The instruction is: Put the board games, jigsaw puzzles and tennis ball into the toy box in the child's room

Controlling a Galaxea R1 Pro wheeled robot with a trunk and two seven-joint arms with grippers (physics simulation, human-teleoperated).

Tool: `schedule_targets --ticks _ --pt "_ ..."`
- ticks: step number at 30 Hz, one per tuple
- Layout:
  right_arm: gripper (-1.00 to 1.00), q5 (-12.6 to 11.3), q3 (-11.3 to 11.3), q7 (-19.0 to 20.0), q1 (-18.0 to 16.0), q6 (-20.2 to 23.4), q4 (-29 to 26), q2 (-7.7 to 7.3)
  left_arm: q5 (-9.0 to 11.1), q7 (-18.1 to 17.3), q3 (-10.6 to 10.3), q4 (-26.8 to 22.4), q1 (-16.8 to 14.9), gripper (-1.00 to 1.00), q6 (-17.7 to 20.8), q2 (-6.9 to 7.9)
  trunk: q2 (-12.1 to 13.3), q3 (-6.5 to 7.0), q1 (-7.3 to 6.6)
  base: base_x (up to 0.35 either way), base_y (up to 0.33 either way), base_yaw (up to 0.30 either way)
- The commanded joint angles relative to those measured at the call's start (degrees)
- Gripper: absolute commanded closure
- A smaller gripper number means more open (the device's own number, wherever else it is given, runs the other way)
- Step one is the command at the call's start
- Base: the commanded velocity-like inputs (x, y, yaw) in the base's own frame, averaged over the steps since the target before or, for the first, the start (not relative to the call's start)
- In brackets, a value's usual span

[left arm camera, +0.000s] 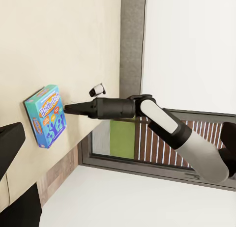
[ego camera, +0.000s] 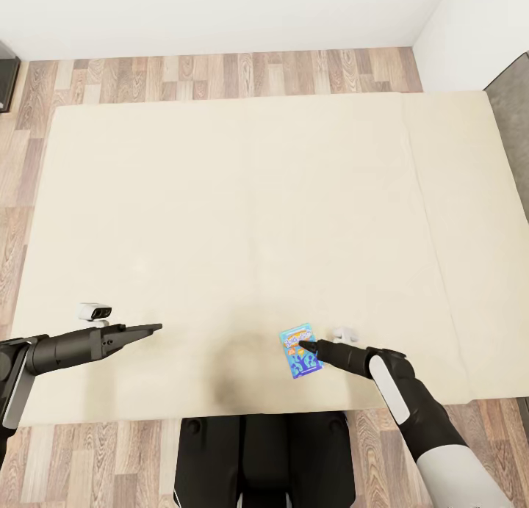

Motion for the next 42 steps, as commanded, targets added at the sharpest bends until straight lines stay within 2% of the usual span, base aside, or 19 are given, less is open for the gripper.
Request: schedule_targets --ticks 1,4,10,19,42 --pt "-1.0 0.47 0.01 0.14 -0.03 0.4 0.07 -0.03 -0.05 -0.23 0.0 -0.01 -0.01 -1.0 0.61 0.01 -0.09 -0.06 0.03 0.0 0.0 0.0" --pt "-1.0 1.66 -0.08 0.19 -0.07 0.96 0.32 0.04 -0.03 -0.23 0.0 -0.01 -0.01 -1.0 0.61 0.01 -0.09 -0.06 0.03 0.0 0.0 0.0" --pt "-1.0 2.51 0.0 0.21 -0.03 0.86 0.46 0.25 -0.02 -0.23 0.0 -0.01 -0.02 -1.0 0.61 0.01 -0.09 -0.06 0.03 0.0 0.0 0.0" --pt "-1.0 2.68 0.16 0.39 -0.01 0.54 0.49 0.79 -0.01 -0.23 0.0 -0.01 -0.02 -1.0 0.61 0.01 -0.09 -0.06 0.03 0.0 0.0 0.0" --pt "-1.0 2.53 0.19 0.78 -0.01 0.48 0.49 0.97 0.0 -0.23 0.0 -0.01 0.01 -1.0 0.61 0.01 -0.09 -0.06 0.03 0.0 0.0 0.0"
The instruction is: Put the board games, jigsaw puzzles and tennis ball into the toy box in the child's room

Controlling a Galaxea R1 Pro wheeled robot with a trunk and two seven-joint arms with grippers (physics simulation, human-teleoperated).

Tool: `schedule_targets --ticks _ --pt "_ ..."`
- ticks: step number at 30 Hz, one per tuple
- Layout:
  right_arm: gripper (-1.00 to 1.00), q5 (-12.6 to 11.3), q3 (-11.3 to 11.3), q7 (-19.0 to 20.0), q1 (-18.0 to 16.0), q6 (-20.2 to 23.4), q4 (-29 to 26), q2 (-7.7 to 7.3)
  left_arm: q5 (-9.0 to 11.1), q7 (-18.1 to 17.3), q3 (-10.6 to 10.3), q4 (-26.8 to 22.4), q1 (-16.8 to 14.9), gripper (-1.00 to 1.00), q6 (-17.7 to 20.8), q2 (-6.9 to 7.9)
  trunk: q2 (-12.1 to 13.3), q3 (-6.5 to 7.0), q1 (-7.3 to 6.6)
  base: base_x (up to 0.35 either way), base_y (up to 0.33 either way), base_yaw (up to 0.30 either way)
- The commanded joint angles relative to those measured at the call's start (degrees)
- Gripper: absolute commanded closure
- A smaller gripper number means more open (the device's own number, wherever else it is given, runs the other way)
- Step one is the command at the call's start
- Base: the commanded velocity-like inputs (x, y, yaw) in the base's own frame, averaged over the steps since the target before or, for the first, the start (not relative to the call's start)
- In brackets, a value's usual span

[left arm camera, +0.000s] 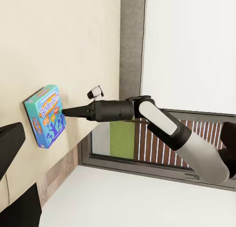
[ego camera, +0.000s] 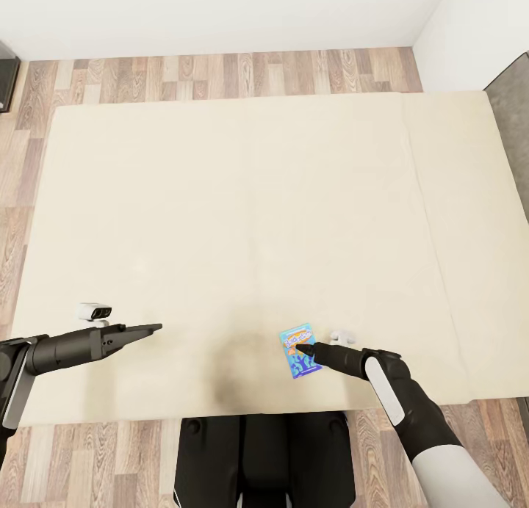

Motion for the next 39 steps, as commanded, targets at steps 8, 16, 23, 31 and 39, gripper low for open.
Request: schedule_targets --ticks 8,16,23,31,39 --pt "-1.0 0.04 0.09 0.24 -0.02 -0.37 -0.04 -0.04 -0.03 -0.23 0.0 -0.01 -0.04 -1.0 0.61 0.01 -0.09 -0.06 0.03 0.0 0.0 0.0" --pt "-1.0 -0.01 0.09 0.61 -0.02 -1.22 -0.04 0.02 -0.03 -0.23 0.0 -0.01 -0.03 -1.0 0.61 0.01 -0.09 -0.06 0.03 0.0 0.0 0.0" --pt "-1.0 -0.01 0.62 1.44 -0.02 -1.37 0.02 0.02 -0.03 -0.23 0.0 -0.01 -0.03 -1.0 0.61 0.01 -0.09 -0.06 0.03 0.0 0.0 0.0" --pt "-1.0 -0.02 1.88 1.74 -0.02 -1.41 0.04 -0.02 -0.03 -0.23 0.0 -0.01 -0.04 -1.0 0.61 0.01 -0.09 -0.06 0.03 0.0 0.003 0.0" --pt "-1.0 -0.02 1.98 1.78 -0.02 -1.46 0.04 0.02 -0.04 -0.23 0.0 -0.01 -0.04 -1.0 0.61 0.01 -0.09 -0.06 0.03 0.0 0.022 0.0"
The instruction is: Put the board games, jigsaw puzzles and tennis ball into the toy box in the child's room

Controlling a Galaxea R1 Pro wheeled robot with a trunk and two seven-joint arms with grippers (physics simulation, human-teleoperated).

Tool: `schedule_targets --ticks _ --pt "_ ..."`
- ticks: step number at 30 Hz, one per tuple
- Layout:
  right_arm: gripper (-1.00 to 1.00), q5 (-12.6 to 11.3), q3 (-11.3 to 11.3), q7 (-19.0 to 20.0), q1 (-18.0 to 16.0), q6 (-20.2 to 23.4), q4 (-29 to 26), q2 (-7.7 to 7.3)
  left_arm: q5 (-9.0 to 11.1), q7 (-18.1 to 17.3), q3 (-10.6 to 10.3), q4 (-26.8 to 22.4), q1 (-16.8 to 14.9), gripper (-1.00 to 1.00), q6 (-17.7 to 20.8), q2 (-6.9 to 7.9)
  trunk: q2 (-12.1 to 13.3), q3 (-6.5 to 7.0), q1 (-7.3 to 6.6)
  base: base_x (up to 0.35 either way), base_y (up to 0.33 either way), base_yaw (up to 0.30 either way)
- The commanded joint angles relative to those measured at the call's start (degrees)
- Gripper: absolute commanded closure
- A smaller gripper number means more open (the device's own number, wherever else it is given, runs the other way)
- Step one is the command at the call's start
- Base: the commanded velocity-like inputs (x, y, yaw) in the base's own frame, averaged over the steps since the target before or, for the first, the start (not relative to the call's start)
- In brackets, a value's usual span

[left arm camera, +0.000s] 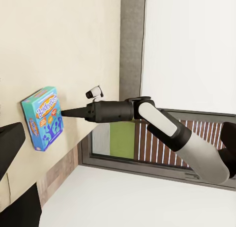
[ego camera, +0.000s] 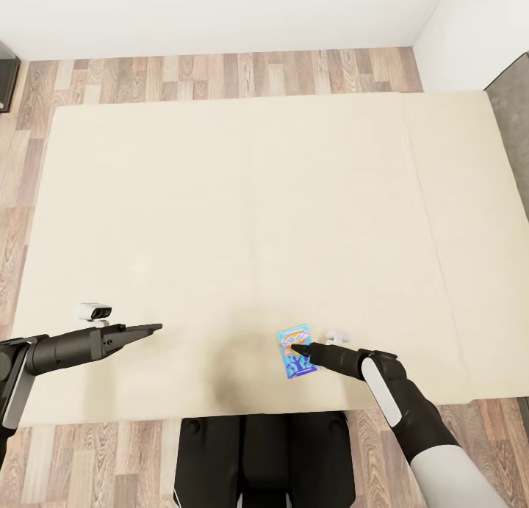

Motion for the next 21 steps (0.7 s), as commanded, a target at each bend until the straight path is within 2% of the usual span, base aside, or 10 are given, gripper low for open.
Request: schedule_targets --ticks 1,21 --pt "-1.0 0.02 0.06 0.1 -0.01 0.21 -0.05 -0.03 -0.04 -0.24 -0.01 -0.01 -0.01 -1.0 0.61 0.01 -0.09 -0.06 0.03 0.0 0.037 0.0" --pt "-1.0 0.02 0.06 0.1 -0.01 -0.5 -0.05 -0.09 -0.03 -0.24 -0.01 -0.01 0.0 -1.0 0.61 0.01 -0.09 -0.06 0.03 0.0 0.035 0.0"
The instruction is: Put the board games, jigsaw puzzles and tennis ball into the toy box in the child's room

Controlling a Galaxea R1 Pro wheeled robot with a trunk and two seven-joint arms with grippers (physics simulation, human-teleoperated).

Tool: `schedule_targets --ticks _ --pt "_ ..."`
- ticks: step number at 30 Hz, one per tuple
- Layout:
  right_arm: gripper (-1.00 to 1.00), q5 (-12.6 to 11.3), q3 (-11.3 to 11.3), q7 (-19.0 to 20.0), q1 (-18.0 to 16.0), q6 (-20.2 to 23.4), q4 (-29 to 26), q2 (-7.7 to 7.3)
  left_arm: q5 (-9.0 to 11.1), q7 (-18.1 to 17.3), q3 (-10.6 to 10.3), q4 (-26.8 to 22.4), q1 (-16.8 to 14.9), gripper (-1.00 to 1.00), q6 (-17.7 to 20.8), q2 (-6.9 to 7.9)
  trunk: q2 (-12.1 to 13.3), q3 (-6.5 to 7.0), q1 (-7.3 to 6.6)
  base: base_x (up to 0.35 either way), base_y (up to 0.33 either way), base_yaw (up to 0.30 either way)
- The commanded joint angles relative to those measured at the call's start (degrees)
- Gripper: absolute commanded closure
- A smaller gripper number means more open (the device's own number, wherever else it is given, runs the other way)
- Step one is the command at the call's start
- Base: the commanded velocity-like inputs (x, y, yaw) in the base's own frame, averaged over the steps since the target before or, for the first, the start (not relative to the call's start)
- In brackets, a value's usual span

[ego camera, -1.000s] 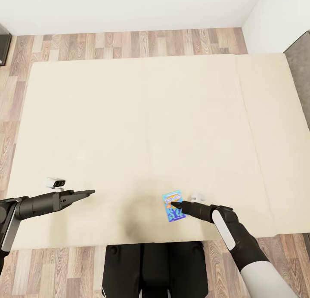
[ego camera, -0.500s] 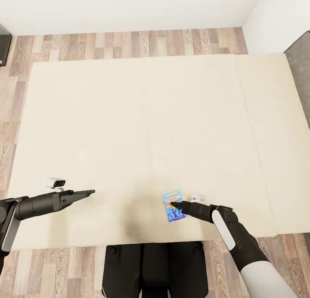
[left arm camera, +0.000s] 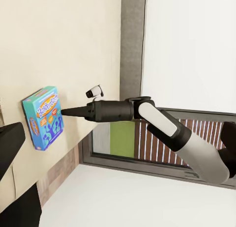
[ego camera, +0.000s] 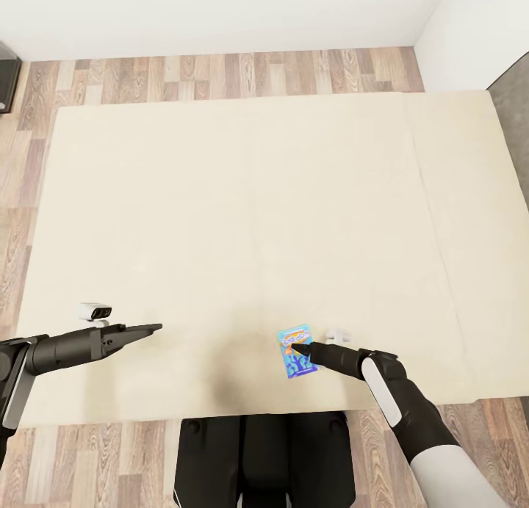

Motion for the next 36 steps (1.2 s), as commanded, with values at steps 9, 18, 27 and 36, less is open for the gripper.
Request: schedule_targets --ticks 9,18,27,36 --pt "-1.0 -0.02 0.1 0.08 -0.01 0.21 -0.05 0.0 -0.04 -0.24 -0.01 0.0 -0.03 -1.0 0.61 0.01 -0.09 -0.06 0.03 0.0 0.047 0.0" --pt "-1.0 -0.02 0.14 0.08 -0.01 0.21 -0.05 0.03 -0.04 -0.24 -0.01 0.0 -0.03 -1.0 0.61 0.01 -0.09 -0.06 0.03 0.0 0.077 0.0" --pt "-1.0 -0.02 0.14 0.08 -0.01 0.21 -0.07 0.05 -0.04 -0.24 0.0 0.0 -0.03 -1.0 0.61 0.05 -0.09 -0.06 0.03 -0.026 0.089 0.0" --pt "-1.0 -0.02 0.14 0.08 -0.01 0.21 -0.05 0.05 -0.04 -0.24 -0.01 0.0 -0.03 -1.0 0.61 0.03 -0.09 -0.06 0.03 -0.003 0.033 0.0"
